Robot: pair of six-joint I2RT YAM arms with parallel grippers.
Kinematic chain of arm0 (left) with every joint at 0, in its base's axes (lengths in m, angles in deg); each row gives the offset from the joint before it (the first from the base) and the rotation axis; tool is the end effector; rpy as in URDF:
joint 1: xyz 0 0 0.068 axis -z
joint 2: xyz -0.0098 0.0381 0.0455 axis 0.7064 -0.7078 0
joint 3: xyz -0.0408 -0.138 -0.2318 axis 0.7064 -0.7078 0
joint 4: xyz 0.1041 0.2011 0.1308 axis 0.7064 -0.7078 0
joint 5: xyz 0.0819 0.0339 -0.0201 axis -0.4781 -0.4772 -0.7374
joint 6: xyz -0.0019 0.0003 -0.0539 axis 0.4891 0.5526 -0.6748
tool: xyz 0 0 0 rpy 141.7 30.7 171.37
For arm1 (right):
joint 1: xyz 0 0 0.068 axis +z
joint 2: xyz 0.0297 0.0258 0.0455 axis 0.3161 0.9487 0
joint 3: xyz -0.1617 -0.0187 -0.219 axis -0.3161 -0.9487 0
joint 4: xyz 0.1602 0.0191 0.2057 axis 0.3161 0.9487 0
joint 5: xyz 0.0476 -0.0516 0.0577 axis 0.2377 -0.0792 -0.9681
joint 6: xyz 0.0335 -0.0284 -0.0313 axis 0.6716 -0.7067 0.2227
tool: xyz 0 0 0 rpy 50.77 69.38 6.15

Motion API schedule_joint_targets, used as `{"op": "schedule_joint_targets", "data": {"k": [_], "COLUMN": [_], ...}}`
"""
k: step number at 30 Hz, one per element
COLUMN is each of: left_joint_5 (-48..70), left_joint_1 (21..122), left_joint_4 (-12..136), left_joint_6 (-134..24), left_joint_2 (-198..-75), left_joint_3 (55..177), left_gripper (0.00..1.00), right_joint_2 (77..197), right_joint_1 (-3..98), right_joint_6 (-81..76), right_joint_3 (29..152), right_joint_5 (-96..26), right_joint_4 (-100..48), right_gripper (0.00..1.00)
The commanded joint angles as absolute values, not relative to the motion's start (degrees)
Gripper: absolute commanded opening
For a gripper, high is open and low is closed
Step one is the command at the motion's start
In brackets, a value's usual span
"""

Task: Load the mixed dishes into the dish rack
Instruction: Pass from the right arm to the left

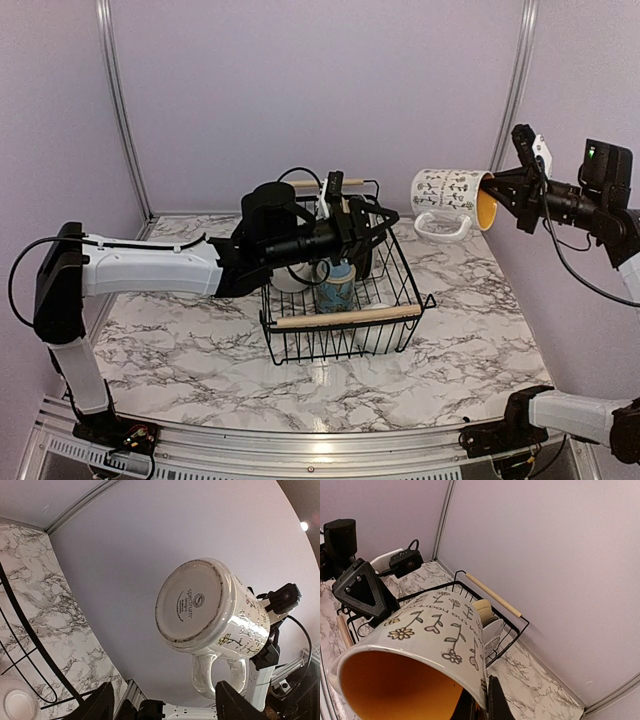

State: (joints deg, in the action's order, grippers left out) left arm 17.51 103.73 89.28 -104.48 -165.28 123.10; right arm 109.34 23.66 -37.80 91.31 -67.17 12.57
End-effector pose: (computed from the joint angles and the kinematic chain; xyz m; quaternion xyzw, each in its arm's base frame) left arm 0.2196 -0.3803 0.3306 0.0843 0.6739 -0.6736 0.2916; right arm 0.1593 0.0373 0.4475 -0.4131 0.6600 0.1541 0.6083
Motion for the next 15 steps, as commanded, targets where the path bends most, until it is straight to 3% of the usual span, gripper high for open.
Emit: {"op": "schedule_joint_targets", "data": {"k": [1,15], "left_joint_5": [23.19,31.44], "left_joint_1": [104.27,105.06], "left_joint_4": [98.28,102.17], "left_joint_6": [-109.34,-108.75], "left_joint_2": [-168.73,-172.43], "left_joint_3": [125.12,130.07], "left_gripper": [0.71,0.61], "right_joint_2": [109.59,111.37], "right_joint_1": [23.58,23.98], "right_joint_6": [-32.81,-35.00], "right_joint_3": [92.16,88.26], "right_joint_5": [-73.98,-81.27], "right_joint_4": [0.52,-1.03], "right_gripper": [0.00,0.00]}}
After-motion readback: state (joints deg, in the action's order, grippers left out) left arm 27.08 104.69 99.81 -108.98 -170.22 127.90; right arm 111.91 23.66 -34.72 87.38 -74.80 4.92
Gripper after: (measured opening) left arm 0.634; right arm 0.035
